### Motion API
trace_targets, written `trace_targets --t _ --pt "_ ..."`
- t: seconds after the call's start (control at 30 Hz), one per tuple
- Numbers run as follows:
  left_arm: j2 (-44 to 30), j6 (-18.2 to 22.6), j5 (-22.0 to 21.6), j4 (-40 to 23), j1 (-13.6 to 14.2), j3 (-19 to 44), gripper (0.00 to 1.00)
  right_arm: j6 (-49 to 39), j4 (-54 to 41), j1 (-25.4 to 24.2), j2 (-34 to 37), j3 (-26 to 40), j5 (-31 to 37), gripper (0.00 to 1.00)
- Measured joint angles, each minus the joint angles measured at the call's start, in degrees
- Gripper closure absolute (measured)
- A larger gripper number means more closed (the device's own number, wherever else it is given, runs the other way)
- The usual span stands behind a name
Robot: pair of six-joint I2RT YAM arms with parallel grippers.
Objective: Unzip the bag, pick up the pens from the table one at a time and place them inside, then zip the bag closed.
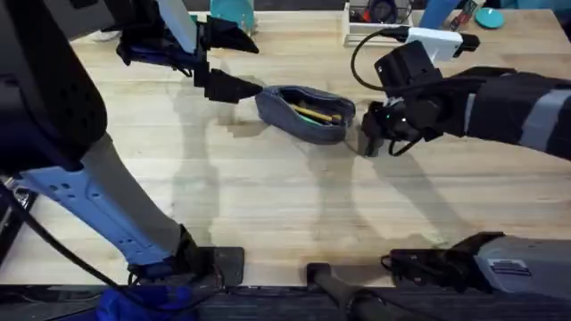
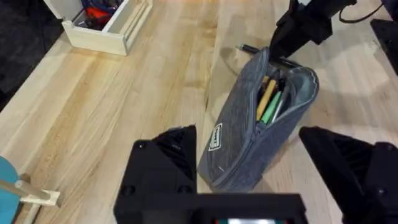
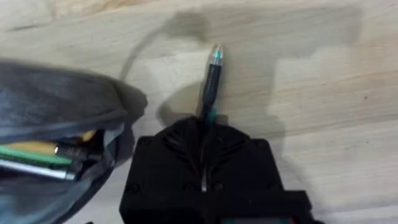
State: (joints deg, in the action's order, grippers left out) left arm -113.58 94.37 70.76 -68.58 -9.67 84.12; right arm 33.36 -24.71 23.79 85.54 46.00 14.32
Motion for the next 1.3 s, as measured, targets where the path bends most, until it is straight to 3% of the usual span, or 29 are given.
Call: trace_targets --t 0.4,0.73,1.07,1.3 --pt "0.00 0.00 0.00 0.07 -0.02 0.00 0.007 -15.98 2.76 0.22 -13.88 2.16 -1.46 0.970" --pt "0.00 0.00 0.00 0.87 0.00 0.00 0.008 -36.60 10.25 0.22 -18.10 2.16 -2.85 0.970" --pt "0.00 0.00 0.00 0.87 0.00 0.00 0.007 -56.39 15.82 0.22 -18.77 2.16 -24.15 0.970" --pt "0.00 0.00 0.00 0.87 0.00 0.00 0.007 -62.44 15.89 0.70 -17.22 2.16 -31.97 0.970"
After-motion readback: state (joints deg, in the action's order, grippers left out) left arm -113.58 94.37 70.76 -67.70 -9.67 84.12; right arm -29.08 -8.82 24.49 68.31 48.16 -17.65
